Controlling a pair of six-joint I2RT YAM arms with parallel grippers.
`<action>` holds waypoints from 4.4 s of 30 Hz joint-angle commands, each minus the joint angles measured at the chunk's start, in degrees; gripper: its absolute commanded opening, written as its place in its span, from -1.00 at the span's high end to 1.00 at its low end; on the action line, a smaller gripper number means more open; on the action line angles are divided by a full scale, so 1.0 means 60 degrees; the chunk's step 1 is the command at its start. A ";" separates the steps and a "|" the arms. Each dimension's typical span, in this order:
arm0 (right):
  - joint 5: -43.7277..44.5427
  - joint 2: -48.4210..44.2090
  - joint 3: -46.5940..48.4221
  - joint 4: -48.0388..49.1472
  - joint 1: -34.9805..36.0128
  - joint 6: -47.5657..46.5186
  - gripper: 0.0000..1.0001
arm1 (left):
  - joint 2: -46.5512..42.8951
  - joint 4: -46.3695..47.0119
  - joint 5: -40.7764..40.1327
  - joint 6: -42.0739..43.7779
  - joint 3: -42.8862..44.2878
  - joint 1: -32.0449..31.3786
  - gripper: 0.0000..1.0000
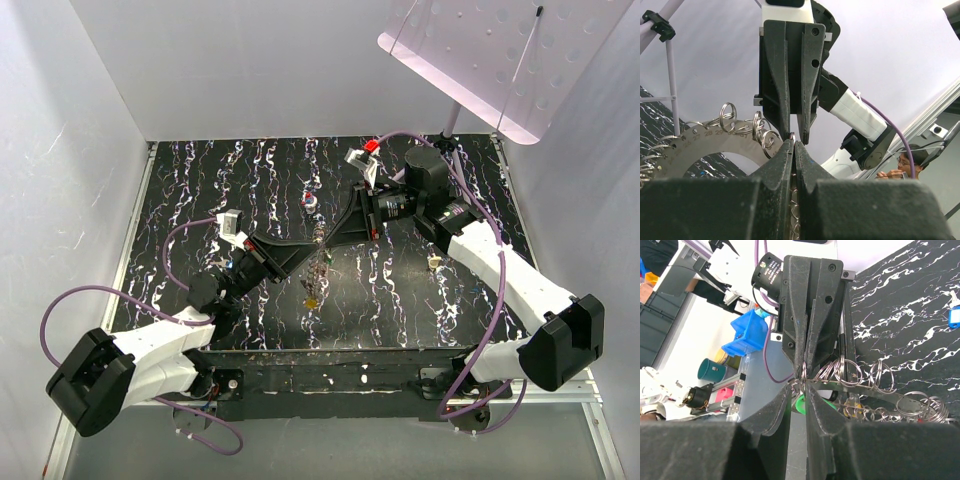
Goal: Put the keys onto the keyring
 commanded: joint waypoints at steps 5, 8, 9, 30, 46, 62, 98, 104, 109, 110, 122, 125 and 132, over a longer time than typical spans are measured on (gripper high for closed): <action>-0.0345 -0.0088 -0.0160 0.0528 0.0119 -0.0038 0.57 | -0.0157 0.2301 -0.0265 -0.0083 0.0106 -0.0027 1.00; -0.0330 -0.0117 -0.0219 0.0456 0.0119 -0.0111 0.57 | -0.0172 0.2330 -0.0279 -0.0069 0.0091 -0.0027 1.00; -0.0316 -0.0132 -0.0219 0.0426 0.0119 -0.0140 0.57 | -0.0172 0.2359 -0.0280 -0.0069 0.0091 -0.0041 1.00; -0.0199 -0.0191 -0.0585 0.0586 0.0295 0.0210 0.97 | -0.0333 0.2418 -0.0338 0.0078 0.0208 -0.0041 1.00; -0.0389 -0.0074 -0.0088 0.1144 0.0251 0.0430 0.21 | -0.0260 0.2418 -0.0280 0.0063 0.0033 -0.0041 1.00; 0.0124 0.0132 0.0059 0.0895 0.0251 0.0446 0.33 | -0.0055 0.2403 -0.0075 0.0034 0.0076 -0.0041 1.00; -0.0242 -0.0162 0.0499 -0.5475 0.0075 -0.5675 0.97 | -0.1508 -1.1212 0.5913 0.2640 0.4437 0.2082 -0.16; -0.0213 -0.0074 0.0572 -0.5961 0.0105 -0.6219 0.97 | -0.0188 -1.2581 0.7702 0.2773 0.5700 0.2068 -0.15; -0.0228 0.0102 0.0689 -0.6122 0.0148 -0.6380 0.97 | 0.0500 -1.2933 0.8318 0.3007 0.6359 0.1966 -0.02; -0.0213 0.0117 0.0718 -0.6122 0.0149 -0.6381 0.97 | 0.0647 -1.3006 0.8478 0.3036 0.6476 0.1864 0.00; -0.0242 0.0234 0.0836 -0.6107 0.0192 -0.6366 0.97 | 0.2171 -1.7077 0.7631 0.5878 0.8308 0.1028 0.18; -0.0243 0.0205 0.0807 -0.6136 0.0193 -0.6351 0.97 | 0.2259 -1.7357 0.7441 0.6069 0.8499 0.1013 0.18; -0.0228 0.0146 0.0748 -0.6122 0.0193 -0.6351 0.97 | 0.2435 -1.7840 0.7133 0.6479 0.8953 0.1013 0.22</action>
